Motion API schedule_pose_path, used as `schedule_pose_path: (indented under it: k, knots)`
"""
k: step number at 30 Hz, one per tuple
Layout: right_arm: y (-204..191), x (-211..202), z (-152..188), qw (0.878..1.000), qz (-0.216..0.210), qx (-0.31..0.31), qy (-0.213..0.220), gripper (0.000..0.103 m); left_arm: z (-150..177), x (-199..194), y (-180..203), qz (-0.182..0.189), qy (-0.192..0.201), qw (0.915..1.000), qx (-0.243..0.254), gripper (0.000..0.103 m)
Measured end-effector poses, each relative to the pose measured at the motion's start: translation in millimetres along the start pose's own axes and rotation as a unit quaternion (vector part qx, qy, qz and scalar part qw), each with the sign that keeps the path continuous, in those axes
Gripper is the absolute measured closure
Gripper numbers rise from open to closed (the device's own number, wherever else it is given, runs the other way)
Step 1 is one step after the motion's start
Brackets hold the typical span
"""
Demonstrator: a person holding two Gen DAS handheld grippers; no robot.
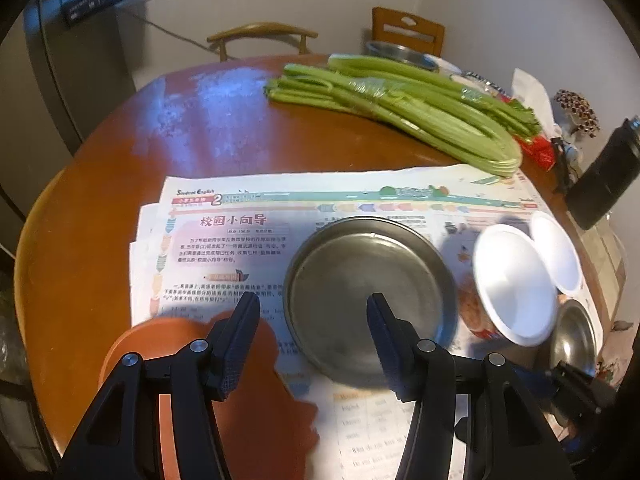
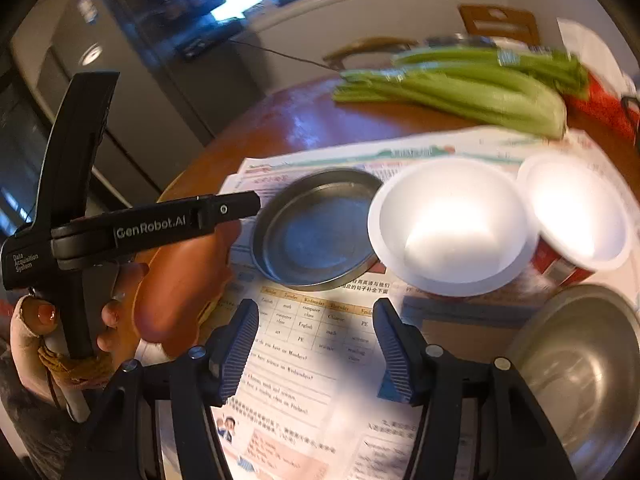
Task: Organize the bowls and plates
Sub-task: 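Move the left tool to the silver tray and grasp its rim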
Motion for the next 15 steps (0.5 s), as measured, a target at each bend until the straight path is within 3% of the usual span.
schedule_pose_path:
  k: [7, 15]
  knots:
    - [9.5, 21.0, -7.6, 0.999, 0.009, 0.05, -0.003, 0.044, -7.3, 28.7, -3.7, 0.006, -0.019, 0.9998, 0.0, 0.046]
    - [9.5, 40.5, -11.2, 0.998, 0.025, 0.056, -0.011, 0.044, -9.0, 54.2, -3.6, 0.014, -0.038, 0.9992, -0.002, 0.071]
Point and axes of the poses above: each gripper's, at about its wrist camera, not at the fingertips, and x roughly the way its jaws point, y to its right, z to its underside, the point moved 7 cm from there along x, roughly the way its jaws point, and after that the axes turned 1 degree about -x, right-handed, at the moved point
